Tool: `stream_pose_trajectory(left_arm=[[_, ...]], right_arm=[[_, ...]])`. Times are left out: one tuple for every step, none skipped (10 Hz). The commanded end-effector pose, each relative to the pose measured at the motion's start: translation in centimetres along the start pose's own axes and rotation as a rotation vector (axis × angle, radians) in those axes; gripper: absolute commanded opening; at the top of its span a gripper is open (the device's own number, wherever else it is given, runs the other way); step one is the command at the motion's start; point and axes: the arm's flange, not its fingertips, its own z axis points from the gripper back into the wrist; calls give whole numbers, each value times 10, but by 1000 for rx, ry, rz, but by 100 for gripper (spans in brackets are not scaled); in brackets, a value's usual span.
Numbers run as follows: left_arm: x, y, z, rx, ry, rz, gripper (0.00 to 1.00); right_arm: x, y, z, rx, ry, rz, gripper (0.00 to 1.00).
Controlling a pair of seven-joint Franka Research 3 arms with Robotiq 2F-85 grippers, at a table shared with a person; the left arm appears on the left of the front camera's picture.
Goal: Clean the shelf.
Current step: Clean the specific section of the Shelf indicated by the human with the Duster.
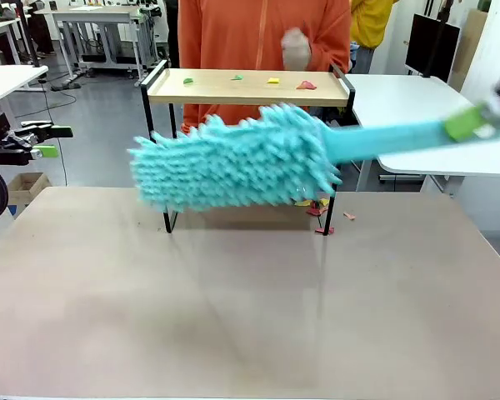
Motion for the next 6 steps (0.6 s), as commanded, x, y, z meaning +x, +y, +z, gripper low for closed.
stream_pose_trajectory(left_arm=[[2, -2, 0, -3, -7, -16, 100], [2, -2, 0, -3, -7, -16, 100], [2, -2, 0, -3, -7, -16, 100], [2, -2, 0, -3, -7, -16, 100], [2, -2, 0, -3, -7, -16, 100], [2, -2, 0, -3, -7, -16, 100]], right_arm=[[39, 19, -29, 6, -134, -77, 14], [53, 24, -47, -27, -193, -106, 14], [65, 29, -66, 3, -209, -133, 14], [73, 31, -81, 13, -242, -170, 14], [79, 32, -97, 0, -271, -193, 14], [83, 28, -107, -6, -288, -242, 14]])
